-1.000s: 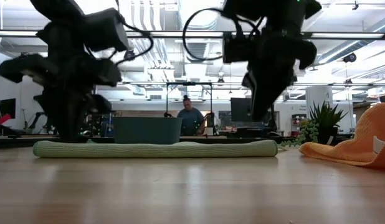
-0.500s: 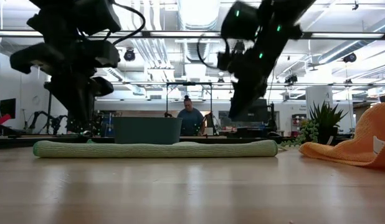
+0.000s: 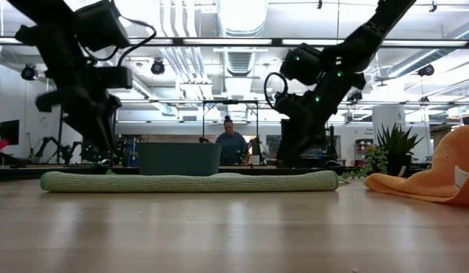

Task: Fold microfiber towels
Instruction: Fold the green microfiber towel

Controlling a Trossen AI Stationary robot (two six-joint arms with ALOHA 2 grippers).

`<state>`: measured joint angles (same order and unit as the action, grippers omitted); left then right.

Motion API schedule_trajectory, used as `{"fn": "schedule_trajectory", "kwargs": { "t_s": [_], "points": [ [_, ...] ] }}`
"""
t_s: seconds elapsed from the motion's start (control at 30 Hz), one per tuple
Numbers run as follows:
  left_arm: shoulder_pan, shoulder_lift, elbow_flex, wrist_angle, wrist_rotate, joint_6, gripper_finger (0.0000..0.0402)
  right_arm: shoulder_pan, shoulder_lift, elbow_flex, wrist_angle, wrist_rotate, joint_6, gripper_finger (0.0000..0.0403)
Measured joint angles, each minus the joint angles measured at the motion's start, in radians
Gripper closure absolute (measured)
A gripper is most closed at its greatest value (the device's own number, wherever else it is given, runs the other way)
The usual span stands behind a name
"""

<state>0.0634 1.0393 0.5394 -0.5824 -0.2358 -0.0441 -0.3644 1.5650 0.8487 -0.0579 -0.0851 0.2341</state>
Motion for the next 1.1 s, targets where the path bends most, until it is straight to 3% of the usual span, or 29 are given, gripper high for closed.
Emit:
{"fn": "schedule_trajectory", "kwargs": {
  "t_s": [0.07, 0.23, 0.7, 0.9, 1.1],
  "points": [
    [0.020, -0.021, -0.029, 0.018, -0.054, 0.000, 0.0282, -0.017, 0.000, -0.017, 0.036, -0.001, 0.037, 0.0241],
    [0.065, -0.034, -0.071, 0.120, -0.064, -0.008, 0.0270, -0.044, 0.000, -0.059, 0.102, 0.009, 0.089, 0.0208],
    [0.093, 0.052, -0.089, 0.164, -0.065, -0.012, 0.0270, -0.032, 0.132, -0.074, 0.248, 0.003, 0.102, 0.0204],
    [0.093, 0.066, -0.089, 0.172, -0.065, -0.012, 0.0270, -0.026, 0.134, -0.074, 0.254, 0.001, 0.092, 0.0236],
    [0.093, 0.068, -0.089, 0.183, -0.065, -0.011, 0.0270, -0.025, 0.135, -0.074, 0.251, -0.022, 0.086, 0.0317]
  ]
}}
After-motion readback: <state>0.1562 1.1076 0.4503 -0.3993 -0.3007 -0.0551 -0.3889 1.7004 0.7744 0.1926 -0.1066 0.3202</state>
